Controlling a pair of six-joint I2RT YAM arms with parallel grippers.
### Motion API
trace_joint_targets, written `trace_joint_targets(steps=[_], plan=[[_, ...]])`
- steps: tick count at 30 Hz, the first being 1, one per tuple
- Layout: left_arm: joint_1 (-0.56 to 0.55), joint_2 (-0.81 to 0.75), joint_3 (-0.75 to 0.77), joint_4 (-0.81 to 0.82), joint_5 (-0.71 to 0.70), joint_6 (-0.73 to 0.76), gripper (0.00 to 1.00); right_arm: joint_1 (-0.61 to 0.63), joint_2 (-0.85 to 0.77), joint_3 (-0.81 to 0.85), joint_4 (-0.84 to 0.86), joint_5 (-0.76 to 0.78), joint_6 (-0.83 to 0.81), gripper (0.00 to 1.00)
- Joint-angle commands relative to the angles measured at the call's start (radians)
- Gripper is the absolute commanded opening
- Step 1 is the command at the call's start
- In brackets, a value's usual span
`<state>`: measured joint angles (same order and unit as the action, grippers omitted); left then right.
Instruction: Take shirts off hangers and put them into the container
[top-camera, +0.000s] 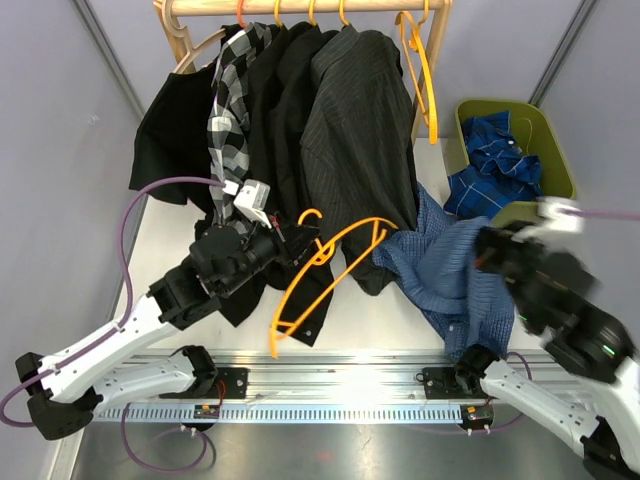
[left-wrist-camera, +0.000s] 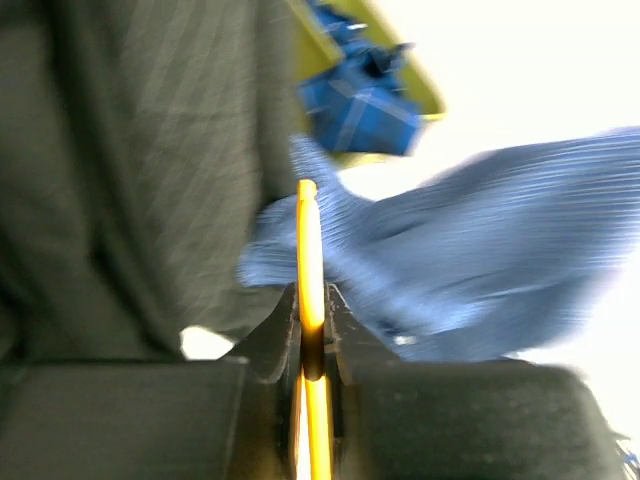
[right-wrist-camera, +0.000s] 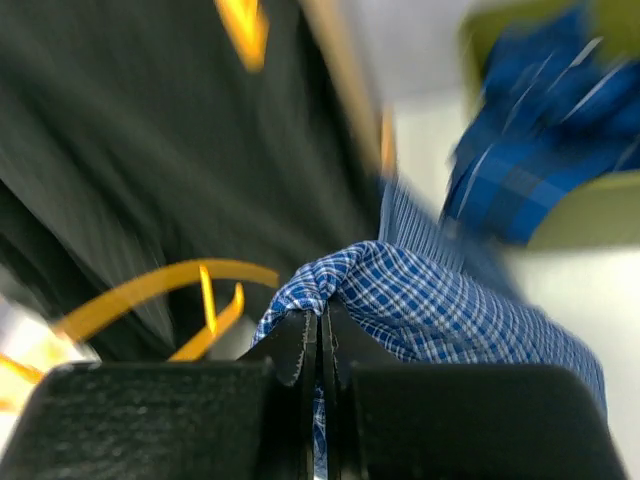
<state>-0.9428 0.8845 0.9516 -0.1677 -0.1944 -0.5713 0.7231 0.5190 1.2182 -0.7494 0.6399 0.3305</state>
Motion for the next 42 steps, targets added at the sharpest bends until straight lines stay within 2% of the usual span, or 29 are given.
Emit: trace_joint_targets(steps=[1, 2, 3, 4, 5, 7, 8, 14, 18, 20, 24, 25, 27, 28, 30, 32, 34, 38, 42], plan=[[-0.025, -0.027, 0.096, 0.011, 0.145, -0.050, 0.00, -0.001, 0.105, -0.089, -0.038, -0.187, 0.058, 0.00], [-0.028, -0.044, 0.102, 0.005, 0.160, -0.064, 0.00, -0.001, 0.122, -0.103, -0.030, -0.239, 0.055, 0.00], [-0.033, -0.056, 0.108, -0.004, 0.170, -0.076, 0.00, -0.001, 0.151, -0.118, -0.024, -0.262, 0.054, 0.05], [-0.039, -0.067, 0.121, -0.039, 0.156, -0.088, 0.00, -0.001, 0.168, -0.120, -0.024, -0.291, 0.050, 0.19], [-0.043, -0.097, 0.127, -0.058, 0.141, -0.105, 0.00, -0.001, 0.188, -0.114, -0.033, -0.340, 0.056, 0.49], [-0.060, -0.125, 0.131, -0.114, 0.077, -0.117, 0.00, -0.001, 0.226, -0.089, -0.048, -0.394, 0.056, 0.55], [-0.068, -0.152, 0.124, -0.119, 0.053, -0.121, 0.00, -0.001, 0.228, -0.083, -0.045, -0.445, 0.056, 0.62], [-0.088, -0.173, 0.079, -0.156, -0.149, -0.142, 0.00, -0.001, 0.164, -0.040, 0.001, -0.580, 0.042, 0.86], [-0.122, -0.076, 0.153, -0.205, -0.310, -0.125, 0.00, -0.001, 0.167, 0.000, -0.039, -0.664, 0.033, 0.87], [-0.135, 0.023, 0.197, -0.219, -0.419, -0.114, 0.00, -0.001, 0.173, 0.001, -0.045, -0.701, 0.033, 0.87], [-0.168, 0.243, 0.367, -0.274, -0.575, -0.095, 0.00, -0.001, 0.187, -0.005, -0.048, -0.733, 0.030, 0.84], [-0.171, 0.337, 0.451, -0.285, -0.623, -0.094, 0.00, -0.001, 0.188, -0.006, -0.045, -0.749, 0.024, 0.84], [-0.175, 0.428, 0.531, -0.300, -0.658, -0.081, 0.00, -0.001, 0.187, -0.005, -0.048, -0.755, 0.019, 0.83], [-0.175, 0.485, 0.641, -0.321, -0.681, -0.081, 0.00, -0.001, 0.185, -0.002, -0.051, -0.752, 0.016, 0.83], [-0.175, 0.653, 0.772, -0.400, -0.701, -0.076, 0.00, 0.001, 0.181, 0.007, -0.068, -0.746, 0.008, 0.83], [-0.175, 0.829, 0.999, -0.510, -0.714, -0.088, 0.00, 0.001, 0.185, 0.012, -0.086, -0.727, 0.004, 0.82], [-0.177, 0.919, 1.186, -0.542, -0.688, -0.081, 0.00, 0.001, 0.190, 0.009, -0.099, -0.720, -0.001, 0.82], [-0.179, 1.103, 1.430, -0.605, -0.669, -0.053, 0.00, 0.004, 0.184, -0.009, -0.123, -0.697, -0.002, 0.81], [-0.179, 1.180, 1.469, -0.590, -0.654, -0.036, 0.00, 0.004, 0.180, 0.001, -0.130, -0.697, -0.015, 0.80]])
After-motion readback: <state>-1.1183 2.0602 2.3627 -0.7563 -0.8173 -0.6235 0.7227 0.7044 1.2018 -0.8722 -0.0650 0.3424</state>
